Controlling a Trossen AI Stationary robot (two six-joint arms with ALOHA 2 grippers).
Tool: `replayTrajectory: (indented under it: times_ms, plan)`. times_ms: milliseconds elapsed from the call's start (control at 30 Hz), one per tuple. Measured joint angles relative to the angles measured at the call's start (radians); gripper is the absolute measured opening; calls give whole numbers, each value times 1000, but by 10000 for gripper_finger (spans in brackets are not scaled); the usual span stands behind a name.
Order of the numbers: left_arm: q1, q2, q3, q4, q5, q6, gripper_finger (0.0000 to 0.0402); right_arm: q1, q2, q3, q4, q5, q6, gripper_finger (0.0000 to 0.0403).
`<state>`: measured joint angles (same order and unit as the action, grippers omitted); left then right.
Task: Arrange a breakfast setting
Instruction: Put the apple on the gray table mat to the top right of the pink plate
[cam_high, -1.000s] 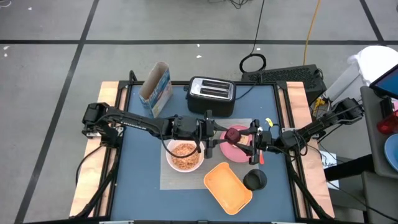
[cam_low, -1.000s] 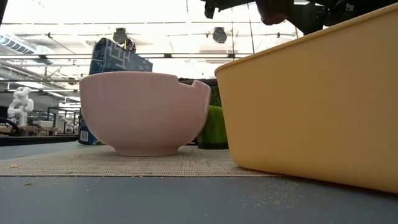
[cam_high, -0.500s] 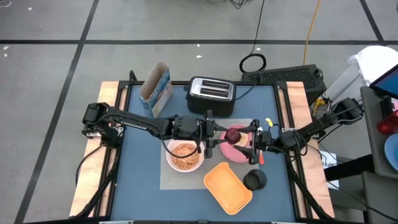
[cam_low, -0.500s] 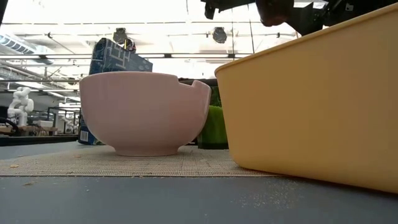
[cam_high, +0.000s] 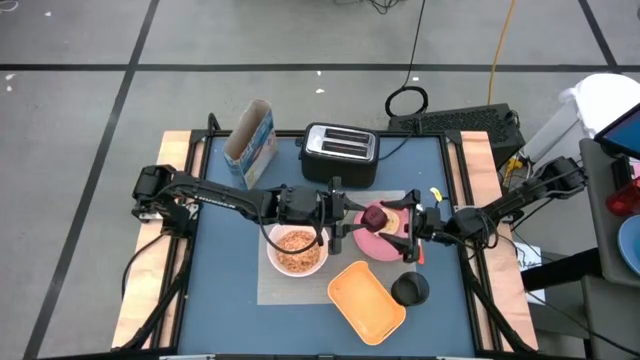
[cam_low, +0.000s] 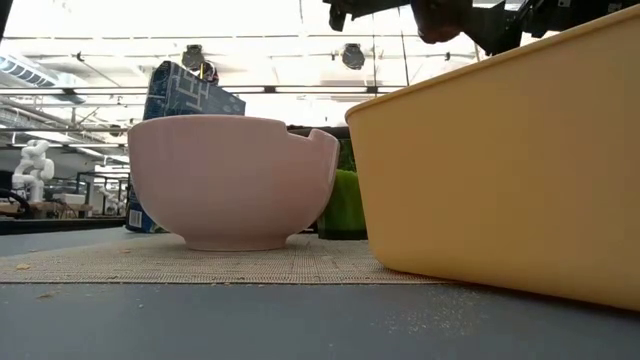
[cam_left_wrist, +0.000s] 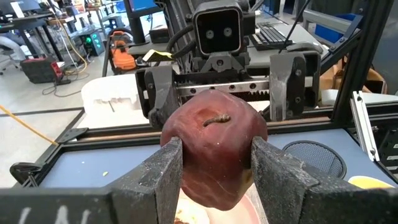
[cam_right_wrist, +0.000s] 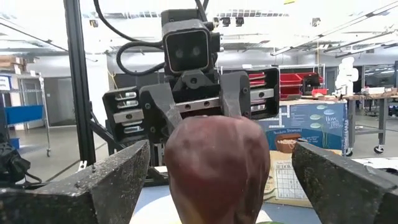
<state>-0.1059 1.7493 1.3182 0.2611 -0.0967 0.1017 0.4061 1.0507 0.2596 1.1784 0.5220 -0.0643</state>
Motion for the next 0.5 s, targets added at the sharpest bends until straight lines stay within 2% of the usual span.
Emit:
replayTrajectory:
  times_ms: [500]
  plan:
    - [1, 0, 0, -3, 0, -2, 179, 0, -9, 0, 22, 0, 2, 380]
